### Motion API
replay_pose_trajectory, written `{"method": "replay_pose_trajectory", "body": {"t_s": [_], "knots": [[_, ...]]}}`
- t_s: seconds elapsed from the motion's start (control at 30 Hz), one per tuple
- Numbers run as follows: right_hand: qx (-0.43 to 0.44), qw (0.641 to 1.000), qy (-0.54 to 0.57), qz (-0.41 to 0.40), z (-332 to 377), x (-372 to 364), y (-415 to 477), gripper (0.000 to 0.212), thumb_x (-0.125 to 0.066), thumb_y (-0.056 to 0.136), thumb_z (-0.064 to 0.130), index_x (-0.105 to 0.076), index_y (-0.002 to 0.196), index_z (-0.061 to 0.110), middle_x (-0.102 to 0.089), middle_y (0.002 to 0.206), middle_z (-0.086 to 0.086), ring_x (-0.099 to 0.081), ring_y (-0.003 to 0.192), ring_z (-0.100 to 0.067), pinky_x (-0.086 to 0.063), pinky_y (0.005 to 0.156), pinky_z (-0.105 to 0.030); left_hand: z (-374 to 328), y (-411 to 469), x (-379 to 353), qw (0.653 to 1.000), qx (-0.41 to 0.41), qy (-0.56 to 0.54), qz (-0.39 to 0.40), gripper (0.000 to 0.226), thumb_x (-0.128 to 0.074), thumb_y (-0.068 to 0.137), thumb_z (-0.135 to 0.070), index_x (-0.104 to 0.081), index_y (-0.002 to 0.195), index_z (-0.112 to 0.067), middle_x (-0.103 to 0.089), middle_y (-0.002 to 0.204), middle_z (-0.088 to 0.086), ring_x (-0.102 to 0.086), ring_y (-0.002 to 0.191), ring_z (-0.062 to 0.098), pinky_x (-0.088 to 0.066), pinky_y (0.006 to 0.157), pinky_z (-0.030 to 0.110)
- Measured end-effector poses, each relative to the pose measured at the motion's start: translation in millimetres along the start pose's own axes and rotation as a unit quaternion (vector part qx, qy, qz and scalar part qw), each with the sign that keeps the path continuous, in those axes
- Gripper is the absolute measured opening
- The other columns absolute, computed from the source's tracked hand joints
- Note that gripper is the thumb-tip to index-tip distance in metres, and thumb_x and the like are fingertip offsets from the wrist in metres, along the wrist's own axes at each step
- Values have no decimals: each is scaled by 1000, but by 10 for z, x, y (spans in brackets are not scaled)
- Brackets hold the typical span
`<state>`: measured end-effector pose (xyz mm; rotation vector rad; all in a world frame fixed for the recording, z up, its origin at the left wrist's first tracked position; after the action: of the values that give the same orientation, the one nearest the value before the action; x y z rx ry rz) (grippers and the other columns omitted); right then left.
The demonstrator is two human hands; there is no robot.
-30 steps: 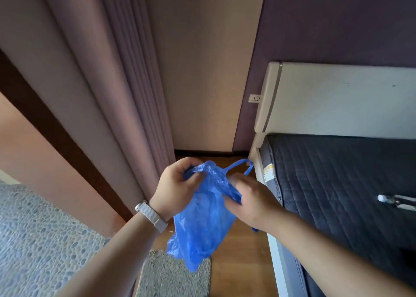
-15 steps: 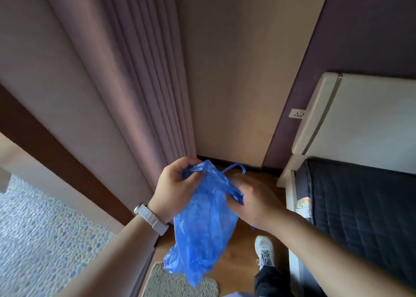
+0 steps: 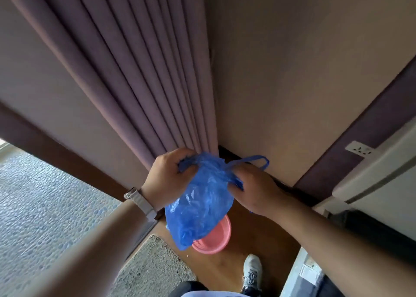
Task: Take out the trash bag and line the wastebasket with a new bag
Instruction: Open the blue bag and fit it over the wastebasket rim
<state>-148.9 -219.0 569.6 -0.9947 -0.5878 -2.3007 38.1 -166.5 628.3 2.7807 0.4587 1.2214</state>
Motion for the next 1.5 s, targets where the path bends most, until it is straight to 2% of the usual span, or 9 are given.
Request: {"method": "replay_pose_trajectory", "body": {"t_s": [0.2,0.3,0.43,0.77,0.87,0.97,1.1,1.33,1.5], "knots": [[74,997,20,19,-29,19,302,23,-56,82,26,-35,75,28,-34,68,18,-37,58,-2,-28,54,-19,178,-39,-11,998,27,55,-11,11,-64,78,-31,-64,77,-20,-49,52,-14,-47,53,-7,-32,50,7],[84,995,12,60,1,-114,362,11,-62,83,19,-52,83,16,-45,75,13,-46,65,-7,-42,56,-32,303,-148,3,996,23,85,-7,29,-53,77,-41,-60,75,-13,-50,59,-5,-48,56,6,-41,53,24],[115,988,-6,101,177,-272,422,9,-62,82,19,-55,85,15,-50,79,9,-50,68,-15,-46,56,-41,560,-378,70,995,38,87,-13,33,-49,77,-41,-62,77,-10,-56,66,1,-53,59,23,-46,54,38],[158,973,-65,157,633,-930,479,9,-62,77,21,-59,84,17,-59,81,4,-54,73,-17,-38,58,-26,1197,-1031,302,991,113,44,-65,19,-59,79,-23,-54,67,-9,-48,62,-1,-48,60,19,-39,53,33],[161,970,-70,169,720,-1086,493,9,-63,77,18,-58,83,16,-59,80,2,-56,74,-21,-44,60,-33,1353,-1200,291,985,141,30,-91,13,-67,80,-14,-59,70,-14,-46,64,-10,-46,59,12,-38,53,27],[174,966,-57,184,769,-1195,442,8,-63,76,14,-56,79,12,-56,77,1,-53,71,-22,-46,62,-38,1463,-1327,213,980,164,12,-113,33,-68,79,-10,-50,63,-33,-45,63,-11,-46,59,8,-36,53,26],[182,963,-41,196,693,-1304,378,7,-59,76,17,-55,77,11,-55,76,-1,-52,71,-23,-46,63,-39,1535,-1411,68,971,196,-14,-137,50,-67,79,-10,-41,61,-49,-45,63,-17,-51,66,2,-31,53,9],[191,952,-1,239,122,-1664,513,8,-64,75,10,-56,77,10,-56,76,1,-51,71,-18,-42,61,-31,1858,-1391,-524,941,292,-39,-167,4,-61,75,-24,-60,77,-27,-54,70,-14,-52,68,6,-40,62,22],[182,938,52,289,-441,-2112,617,15,-63,68,4,-53,72,13,-45,73,11,-38,67,-4,-29,60,-15,2180,-1405,-1106,907,363,-68,-204,11,-61,73,-19,-56,73,-29,-53,67,-11,-50,67,6,-34,58,12]]}}
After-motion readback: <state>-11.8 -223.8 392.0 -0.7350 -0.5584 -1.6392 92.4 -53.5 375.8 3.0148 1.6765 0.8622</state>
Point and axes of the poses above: each hand's wrist, its own y-axis towards the middle knuckle, its own x-axis out of the back of the hand, z = x × y, the point moved 6 cm from there along y, towards the middle knuckle
